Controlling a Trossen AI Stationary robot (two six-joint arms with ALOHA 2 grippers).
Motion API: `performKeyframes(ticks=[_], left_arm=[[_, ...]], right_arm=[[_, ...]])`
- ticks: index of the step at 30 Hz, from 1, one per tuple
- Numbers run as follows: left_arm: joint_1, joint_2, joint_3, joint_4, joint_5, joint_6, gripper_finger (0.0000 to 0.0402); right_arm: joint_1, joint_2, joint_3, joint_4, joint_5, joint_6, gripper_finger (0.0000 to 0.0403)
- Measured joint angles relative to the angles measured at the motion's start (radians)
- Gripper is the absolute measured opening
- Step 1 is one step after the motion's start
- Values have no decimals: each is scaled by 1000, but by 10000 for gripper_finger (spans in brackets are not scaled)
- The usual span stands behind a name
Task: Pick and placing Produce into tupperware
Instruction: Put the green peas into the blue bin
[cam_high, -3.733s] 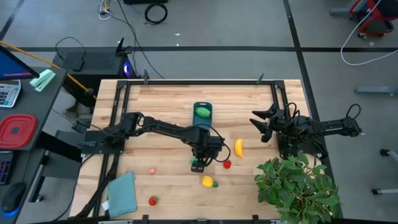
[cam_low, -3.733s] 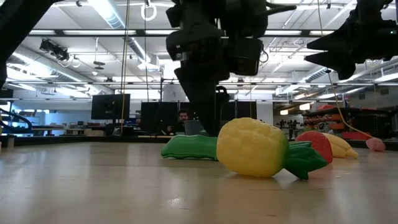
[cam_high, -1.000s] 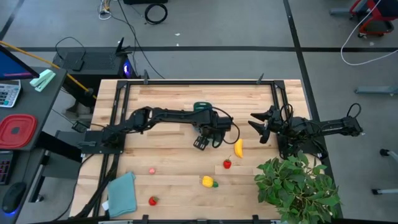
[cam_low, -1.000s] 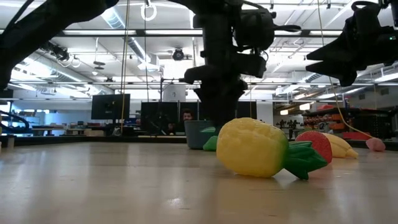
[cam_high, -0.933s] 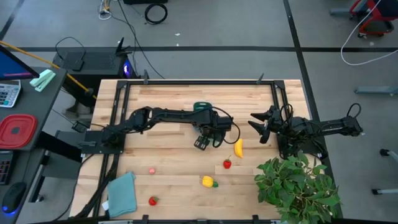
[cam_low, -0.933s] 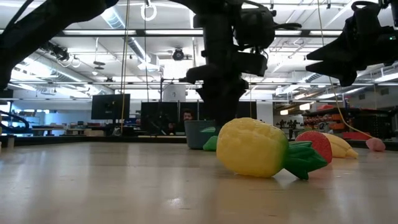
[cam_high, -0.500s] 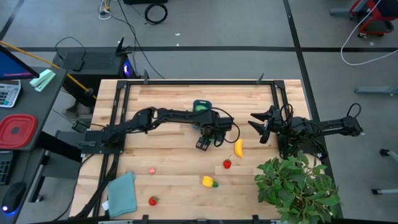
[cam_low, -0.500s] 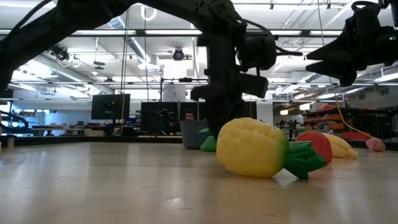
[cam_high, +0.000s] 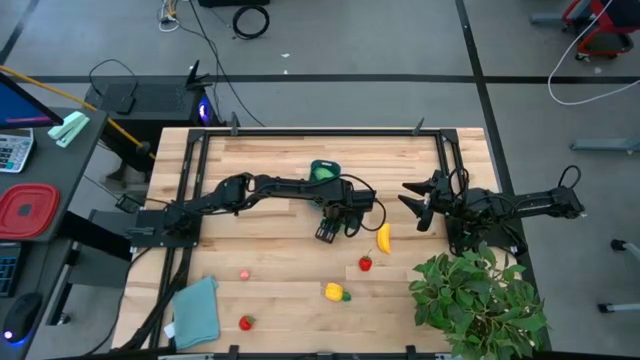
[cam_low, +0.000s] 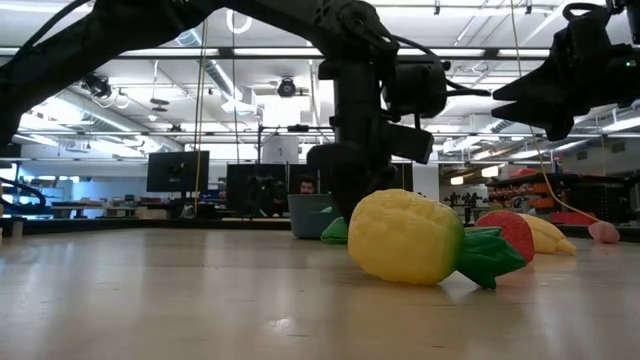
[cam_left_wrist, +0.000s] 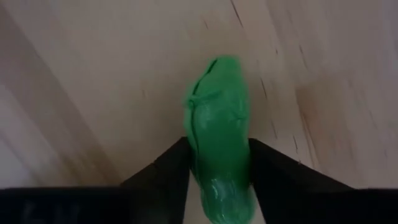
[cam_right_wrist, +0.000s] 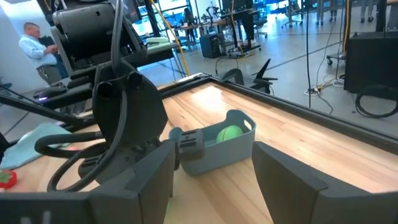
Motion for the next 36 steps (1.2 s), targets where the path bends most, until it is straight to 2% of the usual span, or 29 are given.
performKeyframes(ticks=[2,8,12,17,21,25,29,32,36], left_arm=[[0,-1,0,-4,0,0,124],[-2,-16,18,-53,-2,-6,124],[-3,-23,88,-95,-27,-10,135],[-13,-27,191,-161,-118,15,148],[-7,-79,163,-215,-219,30,127],[22,-88,163,-276,-288,-11,129],[65,-93,163,-266,-293,-12,149],[106,-93,163,-259,-280,-33,149],[156,-93,163,-255,-174,-98,136]], right_arm=[[0,0,0,0,0,0,224],[0,0,0,-1,0,0,224],[0,0,0,-4,0,-1,224],[0,1,0,-7,0,0,224],[0,2,0,-7,0,1,224],[0,2,0,-7,0,1,224],[0,2,0,-7,0,5,224],[0,3,0,-8,0,20,224],[0,3,0,-11,0,20,224]])
